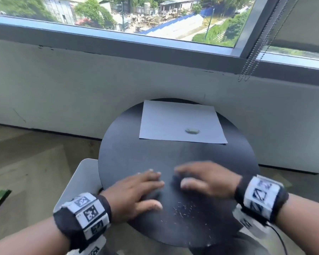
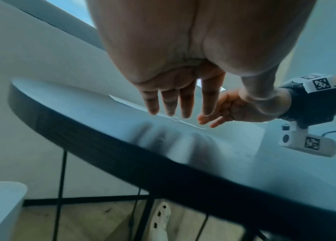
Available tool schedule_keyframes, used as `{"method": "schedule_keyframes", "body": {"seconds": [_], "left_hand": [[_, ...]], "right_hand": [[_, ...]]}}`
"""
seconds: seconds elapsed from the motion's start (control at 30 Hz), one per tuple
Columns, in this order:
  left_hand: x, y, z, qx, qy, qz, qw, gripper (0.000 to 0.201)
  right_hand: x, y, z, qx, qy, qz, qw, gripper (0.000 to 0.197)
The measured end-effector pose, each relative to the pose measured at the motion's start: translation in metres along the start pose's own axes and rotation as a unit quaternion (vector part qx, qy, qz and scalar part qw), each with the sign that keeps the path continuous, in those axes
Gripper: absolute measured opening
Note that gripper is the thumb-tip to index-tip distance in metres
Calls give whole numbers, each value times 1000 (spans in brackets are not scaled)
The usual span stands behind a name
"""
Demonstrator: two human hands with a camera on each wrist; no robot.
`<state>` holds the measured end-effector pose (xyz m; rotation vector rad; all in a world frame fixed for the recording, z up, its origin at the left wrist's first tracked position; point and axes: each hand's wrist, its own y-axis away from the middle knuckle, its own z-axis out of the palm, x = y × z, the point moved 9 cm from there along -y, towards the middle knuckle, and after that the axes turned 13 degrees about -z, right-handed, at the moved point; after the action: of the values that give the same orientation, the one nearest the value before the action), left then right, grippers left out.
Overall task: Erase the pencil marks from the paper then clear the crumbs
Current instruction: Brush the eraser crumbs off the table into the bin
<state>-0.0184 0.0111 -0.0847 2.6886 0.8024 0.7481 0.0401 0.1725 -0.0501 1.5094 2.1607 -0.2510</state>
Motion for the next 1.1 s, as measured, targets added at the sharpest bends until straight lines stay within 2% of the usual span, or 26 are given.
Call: {"method": "schedule_keyframes", "body": {"seconds": [0.03,0.07,0.1,0.13,0.17,0.2,0.23,0.3,0.33,0.37,0.4,0.43,0.5,0.53,0.57,0.6,0.63,0.7,0.73,0.77,0.83,0.9,0.93,0.97,1.0,1.1], "left_hand": [[-8,-7,-5,13,-13,-34,999,101],[-18,-14,-9,19,-36,-74,996,107],[-28,-21,-13,22,-59,-116,991,109],[-36,-26,-18,27,-80,-158,984,107],[-44,-29,-22,26,-94,-194,976,106],[-49,-29,-22,17,-101,-218,971,112],[-50,-28,-18,-1,-105,-222,969,122],[-33,-21,2,-45,-132,-168,976,135],[-19,-17,10,-57,-133,-124,982,136],[-4,-15,14,-61,-117,-81,988,135],[10,-14,13,-56,-90,-51,993,133],[19,-17,11,-47,-62,-36,996,132],[25,-27,2,-20,-43,-45,998,128],[20,-33,-3,-4,-55,-69,996,120],[12,-38,-8,9,-77,-102,992,111],[2,-40,-13,12,-99,-138,985,103],[-7,-41,-15,6,-118,-163,979,103],[-15,-38,-11,-22,-149,-165,975,126],[-13,-35,-7,-40,-152,-152,976,140],[-12,-34,-4,-45,-145,-144,978,148],[-12,-32,-3,-28,-123,-149,981,151],[-12,-28,-2,-20,-122,-160,979,152],[-10,-26,1,-23,-127,-155,980,152],[-5,-24,5,-32,-128,-136,982,149],[4,-21,8,-41,-127,-109,985,146],[24,-23,5,-32,-104,-62,992,133]], "right_hand": [[32,2,-17,44,21,80,996,52],[61,5,-25,49,51,173,982,58],[83,12,-24,23,76,254,964,67],[91,17,-14,-11,92,291,952,77],[83,19,2,-43,102,291,950,85],[61,20,21,-70,109,258,958,90],[28,20,38,-88,110,192,971,92],[-35,27,58,-110,64,68,990,84],[-44,28,55,-99,37,36,994,78],[-37,25,43,-59,19,24,998,72],[-18,22,28,-15,11,45,999,69],[13,20,11,21,18,106,994,68],[66,28,-4,29,41,256,965,69],[76,29,3,7,53,290,956,71],[71,26,18,-26,74,281,957,73],[49,20,34,-57,94,233,966,74],[17,14,48,-77,116,149,979,73],[-40,12,61,-84,99,-9,991,62],[-45,13,52,-61,73,-33,995,56],[-32,16,36,-19,41,-1,999,54],[33,37,8,50,14,157,986,62],[86,71,5,38,41,334,941,73],[91,78,14,16,49,368,928,77],[81,77,28,-4,58,355,933,80],[55,67,42,-26,70,302,950,82],[-40,47,69,-61,43,88,993,77]]}}
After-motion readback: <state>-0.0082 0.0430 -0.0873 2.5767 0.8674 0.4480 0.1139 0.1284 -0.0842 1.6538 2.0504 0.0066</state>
